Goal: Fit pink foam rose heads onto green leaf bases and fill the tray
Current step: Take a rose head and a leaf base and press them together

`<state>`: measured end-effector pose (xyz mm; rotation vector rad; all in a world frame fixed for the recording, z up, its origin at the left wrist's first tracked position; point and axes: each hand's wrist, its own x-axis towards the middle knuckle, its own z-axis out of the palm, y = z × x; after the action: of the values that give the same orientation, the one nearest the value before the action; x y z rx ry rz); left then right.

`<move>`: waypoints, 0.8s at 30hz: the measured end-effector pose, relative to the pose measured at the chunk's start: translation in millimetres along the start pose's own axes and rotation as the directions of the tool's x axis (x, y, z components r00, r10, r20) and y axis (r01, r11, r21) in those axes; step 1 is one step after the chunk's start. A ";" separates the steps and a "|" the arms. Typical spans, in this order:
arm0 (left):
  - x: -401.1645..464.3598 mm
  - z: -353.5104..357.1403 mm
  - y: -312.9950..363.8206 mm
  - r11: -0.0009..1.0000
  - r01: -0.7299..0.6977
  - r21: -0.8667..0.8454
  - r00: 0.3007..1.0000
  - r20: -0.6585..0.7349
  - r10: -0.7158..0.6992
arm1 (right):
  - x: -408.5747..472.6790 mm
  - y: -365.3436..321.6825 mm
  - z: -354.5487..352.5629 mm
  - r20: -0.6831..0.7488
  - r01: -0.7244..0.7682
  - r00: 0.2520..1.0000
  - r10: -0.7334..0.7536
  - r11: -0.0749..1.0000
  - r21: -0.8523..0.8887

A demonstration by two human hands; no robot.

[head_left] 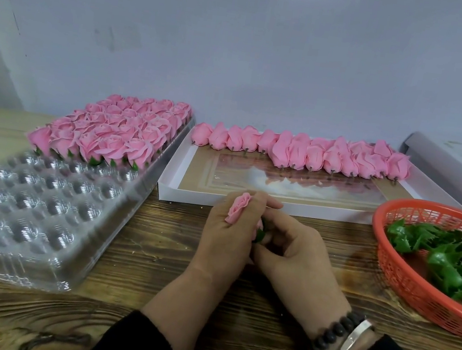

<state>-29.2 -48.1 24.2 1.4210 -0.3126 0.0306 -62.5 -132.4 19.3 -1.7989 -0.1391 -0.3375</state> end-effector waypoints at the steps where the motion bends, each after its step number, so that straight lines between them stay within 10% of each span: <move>1: -0.2 -0.3 0.2 1.000 0.021 -0.020 1.000 0.007 -0.021 | -0.3 -1.1 0.1 0.002 0.005 1.000 -0.005 1.000 0.020; 8: -0.8 -1.8 1.9 0.987 0.094 -0.128 0.986 0.148 -0.074 | -2.5 -1.2 -0.7 -0.092 -0.002 0.996 0.018 0.986 0.164; 18: -1.6 -1.2 -2.8 0.999 -0.033 0.032 0.974 0.227 0.025 | 0.2 3.6 -5.4 -0.114 0.030 0.990 -0.078 0.927 -0.374; 24: -1.1 -2.9 -2.3 1.000 -0.005 0.025 0.957 0.289 -0.002 | 1.6 0.9 -8.4 -0.144 0.034 0.987 -0.069 0.972 -0.232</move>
<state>-29.1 -45.4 21.4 1.4507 -0.5563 -0.1751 -62.0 -140.8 20.8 -1.9911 -0.0407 -0.5438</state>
